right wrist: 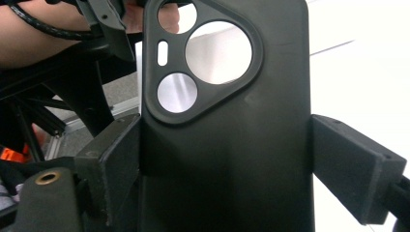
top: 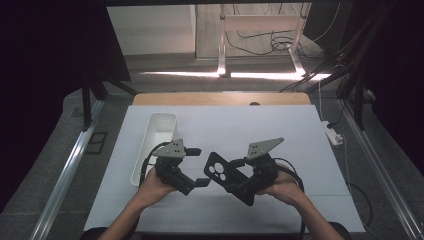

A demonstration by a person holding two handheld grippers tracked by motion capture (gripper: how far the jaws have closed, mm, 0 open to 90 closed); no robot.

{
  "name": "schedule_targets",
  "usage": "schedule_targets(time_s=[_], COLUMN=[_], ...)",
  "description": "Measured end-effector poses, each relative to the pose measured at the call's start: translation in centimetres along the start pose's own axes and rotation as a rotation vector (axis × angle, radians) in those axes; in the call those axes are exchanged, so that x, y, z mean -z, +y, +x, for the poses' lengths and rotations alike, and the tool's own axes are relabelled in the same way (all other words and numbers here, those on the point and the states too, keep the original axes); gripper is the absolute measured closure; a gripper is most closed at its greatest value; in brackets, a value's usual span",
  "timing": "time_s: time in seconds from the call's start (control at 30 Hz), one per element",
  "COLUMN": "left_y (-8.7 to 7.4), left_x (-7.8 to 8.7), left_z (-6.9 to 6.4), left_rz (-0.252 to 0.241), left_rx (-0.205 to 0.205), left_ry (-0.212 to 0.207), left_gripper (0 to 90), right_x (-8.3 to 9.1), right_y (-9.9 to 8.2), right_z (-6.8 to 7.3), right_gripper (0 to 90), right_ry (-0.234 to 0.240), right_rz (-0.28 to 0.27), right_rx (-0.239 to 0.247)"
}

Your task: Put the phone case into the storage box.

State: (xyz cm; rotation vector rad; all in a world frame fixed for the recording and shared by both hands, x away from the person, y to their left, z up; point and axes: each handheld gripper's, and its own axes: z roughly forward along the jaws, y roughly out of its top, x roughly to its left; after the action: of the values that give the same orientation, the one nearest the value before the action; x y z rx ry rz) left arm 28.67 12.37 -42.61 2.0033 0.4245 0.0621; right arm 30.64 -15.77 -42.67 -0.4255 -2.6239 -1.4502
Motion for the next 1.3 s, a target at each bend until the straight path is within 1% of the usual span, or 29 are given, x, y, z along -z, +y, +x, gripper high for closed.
schedule_targets(time_s=[0.03, 0.1, 0.2, 0.33, 0.53, 0.63, 0.67, 0.73, 0.87, 0.93, 1.1, 1.17, 1.2, 1.3], left_y=[0.0, 0.1, 0.1, 0.1, 0.2, 0.2, 0.2, 0.2, 0.2, 0.2, 0.2, 0.2, 0.2, 0.3], left_x=[-0.2, -0.3, -0.6, -0.8, -1.1, -1.2, -1.2, -1.2, -1.3, -1.3, -1.1, -1.0, -0.9, -1.0], left_z=[0.0, 0.0, 0.0, 0.0, -0.1, -0.1, -0.2, -0.2, -0.3, -0.4, -0.3, -0.3, -0.2, -0.3], left_rz=[-0.004, -0.003, -0.009, -0.019, -0.018, -0.023, -0.029, -0.027, -0.036, -0.037, -0.049, -0.054, -0.055, -0.039], left_rx=[-0.002, -0.003, -0.013, -0.015, -0.023, -0.029, -0.031, -0.034, -0.038, -0.045, -0.032, -0.022, -0.009, -0.006], left_ry=[-0.015, -0.021, -0.047, -0.083, -0.110, -0.128, -0.146, -0.150, -0.184, -0.189, -0.215, -0.235, -0.248, -0.242], left_gripper=[0.0, 0.0, 0.0, 0.0, 0.2, 1.4, 2.4, 3.2, 5.7, 7.5, 10.0, 11.7, 12.7, 14.2], right_x=[0.0, -0.1, -0.2, -0.3, -0.4, -0.6, -0.7, -0.7, -0.9, -0.9, -0.8, -0.8, -0.8, -0.8], right_y=[0.0, 0.0, 0.0, 0.0, 0.1, 0.1, 0.1, 0.1, 0.2, 0.2, 0.1, 0.0, 0.0, -0.1], right_z=[0.0, 0.0, 0.1, 0.1, 0.1, 0.2, 0.2, 0.2, 0.3, 0.4, 0.4, 0.4, 0.5, 0.5], right_gripper=[14.8, 14.8, 14.9, 14.8, 14.8, 14.8, 14.8, 14.8, 14.8, 14.7, 14.9, 15.0, 15.1, 15.1], right_ry=[0.010, 0.015, 0.036, 0.062, 0.093, 0.105, 0.115, 0.120, 0.145, 0.154, 0.161, 0.167, 0.164, 0.164], right_rz=[-0.002, -0.002, -0.003, -0.005, -0.008, -0.008, -0.007, -0.006, -0.011, -0.010, -0.011, -0.012, -0.012, -0.006], right_rx=[-0.003, -0.002, -0.002, 0.004, 0.013, 0.016, 0.023, 0.023, 0.035, 0.042, 0.049, 0.062, 0.066, 0.073])
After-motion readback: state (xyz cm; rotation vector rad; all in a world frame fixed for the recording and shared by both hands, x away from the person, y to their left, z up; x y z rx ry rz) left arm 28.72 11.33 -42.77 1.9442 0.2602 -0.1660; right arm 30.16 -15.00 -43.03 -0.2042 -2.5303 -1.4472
